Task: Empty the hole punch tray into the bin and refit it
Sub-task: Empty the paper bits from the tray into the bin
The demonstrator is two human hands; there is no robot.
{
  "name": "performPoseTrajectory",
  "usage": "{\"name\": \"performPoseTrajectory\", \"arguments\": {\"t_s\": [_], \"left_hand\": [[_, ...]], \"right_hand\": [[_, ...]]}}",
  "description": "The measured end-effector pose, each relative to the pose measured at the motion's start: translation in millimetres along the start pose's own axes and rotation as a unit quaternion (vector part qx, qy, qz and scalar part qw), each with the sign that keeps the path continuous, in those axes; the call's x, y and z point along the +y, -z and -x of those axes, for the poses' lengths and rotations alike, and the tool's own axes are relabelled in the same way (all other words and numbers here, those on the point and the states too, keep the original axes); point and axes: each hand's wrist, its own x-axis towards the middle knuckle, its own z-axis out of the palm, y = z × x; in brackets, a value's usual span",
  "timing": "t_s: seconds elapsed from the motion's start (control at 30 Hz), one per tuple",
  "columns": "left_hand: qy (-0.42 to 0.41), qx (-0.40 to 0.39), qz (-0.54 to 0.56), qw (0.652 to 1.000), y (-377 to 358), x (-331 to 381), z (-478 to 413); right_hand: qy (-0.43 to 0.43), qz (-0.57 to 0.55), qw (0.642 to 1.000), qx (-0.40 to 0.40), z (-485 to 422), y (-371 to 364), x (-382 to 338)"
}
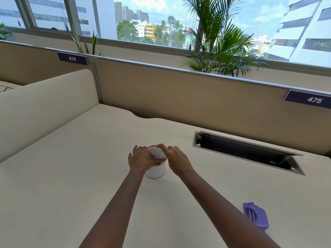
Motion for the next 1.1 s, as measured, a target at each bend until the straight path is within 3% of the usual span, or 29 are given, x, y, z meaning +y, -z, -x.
{"name": "performPoseTrajectory", "arguments": {"t_s": [0.13, 0.23, 0.33, 0.43, 0.57, 0.67, 0.8, 0.93, 1.1], "left_hand": [[-0.001, -0.003, -0.001, 1.000, -0.5, -0.4, -1.8], [0.006, -0.002, 0.003, 1.000, -1.2, -0.3, -1.5], [0.007, -0.003, 0.004, 1.000, -2.0, -0.5, -2.3], [0.007, -0.006, 0.009, 1.000, -4.0, -2.1, -4.0], [0.007, -0.006, 0.005, 1.000, -4.9, -3.0, -5.5], [0.006, -0.008, 0.003, 1.000, -5.5, -3.0, -5.7], [0.009, -0.007, 0.004, 1.000, -5.4, -3.4, -5.2], [0.007, -0.005, -0.005, 1.000, -3.9, -1.7, -4.8], [0.007, -0.003, 0.005, 1.000, -3.1, -1.6, -3.4]], "right_hand": [[-0.016, -0.023, 0.998, 0.064, 0.9, 0.9, 2.0], [-0.020, -0.023, 0.999, 0.015, 4.3, -3.2, 0.7], [-0.068, -0.086, 0.994, 0.018, 1.9, -4.6, 2.5], [-0.154, -0.198, 0.967, 0.029, 2.8, -4.4, 5.4], [-0.237, -0.354, 0.905, 0.018, 5.6, -3.0, 9.6], [-0.257, -0.390, 0.884, -0.001, 6.5, -1.6, 12.6], [-0.229, -0.344, 0.911, 0.008, 6.7, 0.5, 10.6], [-0.140, -0.222, 0.957, 0.126, 8.9, 1.8, 3.4], [-0.060, -0.073, 0.995, 0.035, 14.1, -0.8, 5.2]]}}
